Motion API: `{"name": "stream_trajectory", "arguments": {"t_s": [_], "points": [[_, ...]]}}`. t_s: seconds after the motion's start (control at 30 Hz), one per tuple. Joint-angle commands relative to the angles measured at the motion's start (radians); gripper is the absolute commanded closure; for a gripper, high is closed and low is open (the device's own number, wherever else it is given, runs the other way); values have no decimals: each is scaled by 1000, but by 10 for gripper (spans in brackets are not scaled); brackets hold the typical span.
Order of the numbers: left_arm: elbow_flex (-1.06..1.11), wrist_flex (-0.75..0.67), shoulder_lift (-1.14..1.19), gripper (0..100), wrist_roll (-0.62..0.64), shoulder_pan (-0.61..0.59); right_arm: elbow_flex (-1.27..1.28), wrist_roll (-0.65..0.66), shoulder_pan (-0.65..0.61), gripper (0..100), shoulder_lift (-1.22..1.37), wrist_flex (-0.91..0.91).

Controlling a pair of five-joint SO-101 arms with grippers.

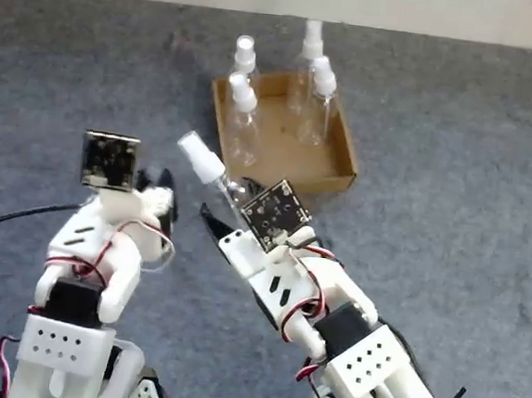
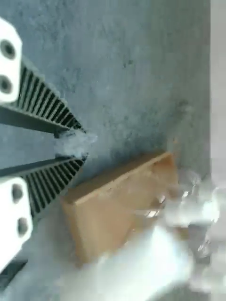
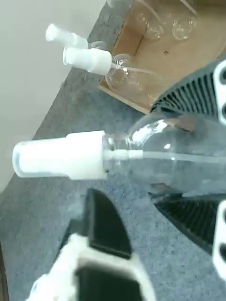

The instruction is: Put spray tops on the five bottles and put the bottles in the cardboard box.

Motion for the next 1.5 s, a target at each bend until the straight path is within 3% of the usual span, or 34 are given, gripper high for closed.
{"name": "stream_trajectory", "arguments": {"t_s": [0.0, 0.37, 0.77, 1.23, 1.47], "points": [[12, -100, 1, 989, -8, -47, -21, 11, 7, 995, -24, -28], [64, -215, 2, 989, -9, -48, 38, 12, 5, 995, -25, -27], [64, -216, -7, 989, -9, -42, 39, 18, -110, 995, -25, 45], [15, -160, -10, 989, -5, -36, 38, 18, -111, 995, -15, 42], [5, -152, -10, 989, -8, 51, 38, 18, -111, 995, -15, 41]]}}
